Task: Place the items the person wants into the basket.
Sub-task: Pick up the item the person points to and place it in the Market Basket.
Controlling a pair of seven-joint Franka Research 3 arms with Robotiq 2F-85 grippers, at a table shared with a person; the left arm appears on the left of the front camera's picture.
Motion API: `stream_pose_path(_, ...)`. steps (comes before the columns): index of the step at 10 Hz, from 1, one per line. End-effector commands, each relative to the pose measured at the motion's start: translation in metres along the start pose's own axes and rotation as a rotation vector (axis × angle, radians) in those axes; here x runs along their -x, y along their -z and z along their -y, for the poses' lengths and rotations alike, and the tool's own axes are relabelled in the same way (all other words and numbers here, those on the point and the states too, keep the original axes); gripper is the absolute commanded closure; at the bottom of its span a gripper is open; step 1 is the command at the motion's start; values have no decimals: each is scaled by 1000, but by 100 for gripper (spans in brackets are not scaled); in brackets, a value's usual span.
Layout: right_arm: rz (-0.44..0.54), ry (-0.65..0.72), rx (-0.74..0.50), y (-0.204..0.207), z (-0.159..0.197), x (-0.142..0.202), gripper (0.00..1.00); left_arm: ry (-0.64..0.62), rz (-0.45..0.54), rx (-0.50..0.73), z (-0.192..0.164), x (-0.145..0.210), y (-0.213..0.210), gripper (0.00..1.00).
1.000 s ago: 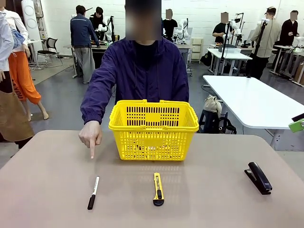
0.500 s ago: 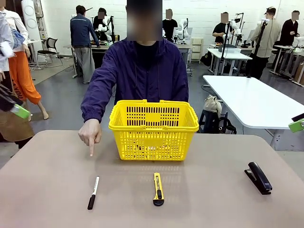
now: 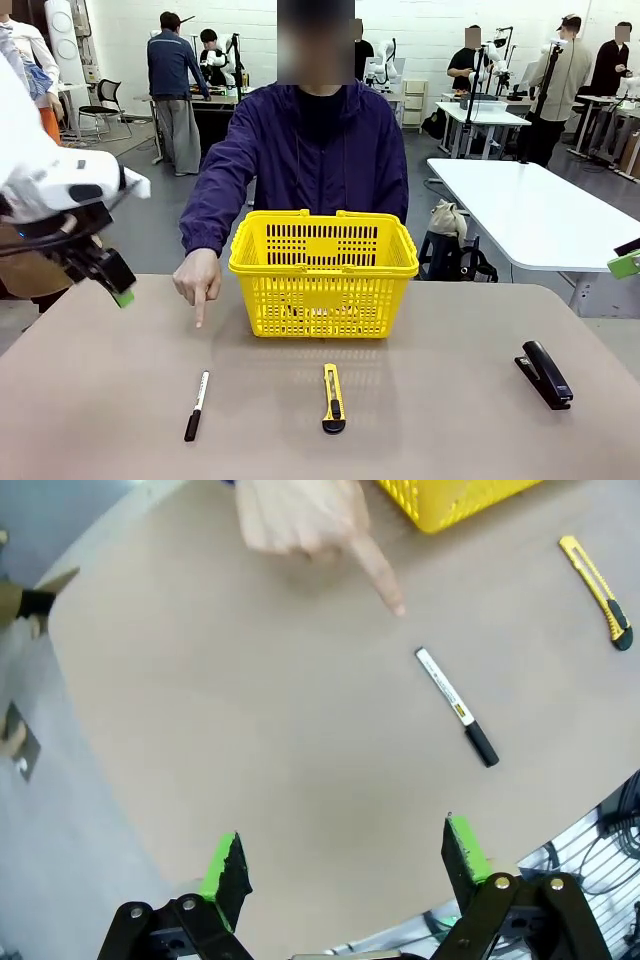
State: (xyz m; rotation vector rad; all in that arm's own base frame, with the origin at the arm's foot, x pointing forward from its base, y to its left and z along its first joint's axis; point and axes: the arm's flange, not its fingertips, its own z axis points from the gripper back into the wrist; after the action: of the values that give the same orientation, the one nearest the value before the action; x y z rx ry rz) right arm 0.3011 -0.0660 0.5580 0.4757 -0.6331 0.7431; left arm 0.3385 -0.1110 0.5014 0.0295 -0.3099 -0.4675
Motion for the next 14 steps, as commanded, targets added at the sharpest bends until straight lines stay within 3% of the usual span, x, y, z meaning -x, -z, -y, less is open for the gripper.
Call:
stream_pose_path(1,-2,4,-7,0,2,0,0,-84,-44,-25,21,-3,17,0)
stream_pose_path(3,-2,4,-7,0,2,0,0,-137,-63,-77,57,12,49,0)
stream_pose_path(6,-2,4,-7,0,2,0,0,-170,-58,-37,69,14,68,0)
stream_pose_path(8,-2,4,-7,0,2,0,0,-168,-46,8,53,4,70,0)
stream_pose_path(9,-2,4,-7,0,2,0,0,-141,-85,-30,65,-8,59,0)
stream_pose_path(14,-2,4,-7,0,2,0,0,-141,-85,-30,65,-8,59,0)
